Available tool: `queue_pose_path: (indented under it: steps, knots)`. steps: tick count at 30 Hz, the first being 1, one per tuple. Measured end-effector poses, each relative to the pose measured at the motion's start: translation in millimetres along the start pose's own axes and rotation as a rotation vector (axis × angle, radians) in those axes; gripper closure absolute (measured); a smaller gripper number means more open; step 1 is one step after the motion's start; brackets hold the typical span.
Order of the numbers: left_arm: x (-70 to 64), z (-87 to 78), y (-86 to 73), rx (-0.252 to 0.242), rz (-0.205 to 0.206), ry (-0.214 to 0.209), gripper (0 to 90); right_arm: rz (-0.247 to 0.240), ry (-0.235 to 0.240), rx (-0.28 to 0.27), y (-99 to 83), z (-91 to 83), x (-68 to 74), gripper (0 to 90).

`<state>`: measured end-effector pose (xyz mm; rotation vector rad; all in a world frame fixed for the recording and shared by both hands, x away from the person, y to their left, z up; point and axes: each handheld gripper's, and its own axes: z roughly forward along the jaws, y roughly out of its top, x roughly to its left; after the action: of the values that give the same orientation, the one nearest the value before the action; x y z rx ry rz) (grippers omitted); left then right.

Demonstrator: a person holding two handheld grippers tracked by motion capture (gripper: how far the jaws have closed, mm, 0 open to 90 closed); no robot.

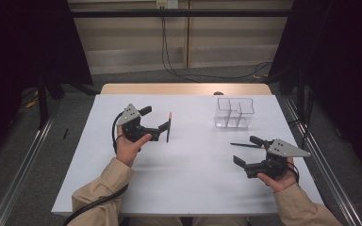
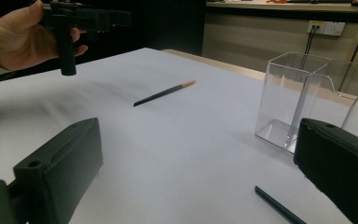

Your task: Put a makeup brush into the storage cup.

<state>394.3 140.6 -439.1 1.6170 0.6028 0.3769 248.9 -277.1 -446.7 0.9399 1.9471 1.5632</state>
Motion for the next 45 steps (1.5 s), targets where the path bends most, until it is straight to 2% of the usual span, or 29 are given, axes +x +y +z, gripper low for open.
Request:
queue_pose_path:
  steps: [13, 20, 29, 32, 33, 39, 45]
  knots:
    - [3.5, 23.3, -1.3, 0.02, -0.019, 0.017, 0.0, 0.001, 0.001, -0.004, -0.2, -1.1, -0.6, 0.6]
    - [8.0, 31.1, -4.0, 0.078, -0.012, 0.055, 0.0, 0.0, 0.004, -0.003, -0.5, -0.7, -0.6, 0.6]
    - [10.4, 38.4, -3.7, 0.119, -0.028, 0.071, 0.0, 0.0, 0.007, 0.002, -0.6, -0.3, -0.4, 0.6]
    - [11.8, 41.5, -3.7, 0.147, -0.038, 0.089, 0.0, 0.0, 0.007, 0.002, -0.7, -0.4, -0.4, 0.6]
    - [12.3, 43.6, -3.8, 0.178, -0.038, 0.103, 0.0, 0.001, 0.008, 0.002, -0.6, -0.6, -0.4, 0.6]
    - [11.9, 48.1, -4.2, 0.232, -0.03, 0.108, 0.0, -0.003, 0.006, -0.002, -0.3, -0.9, -0.3, 0.6]
    - [13.2, 51.1, -3.1, 0.3, -0.035, 0.136, 0.0, -0.004, 0.007, -0.002, -0.2, -0.9, -0.2, 0.6]
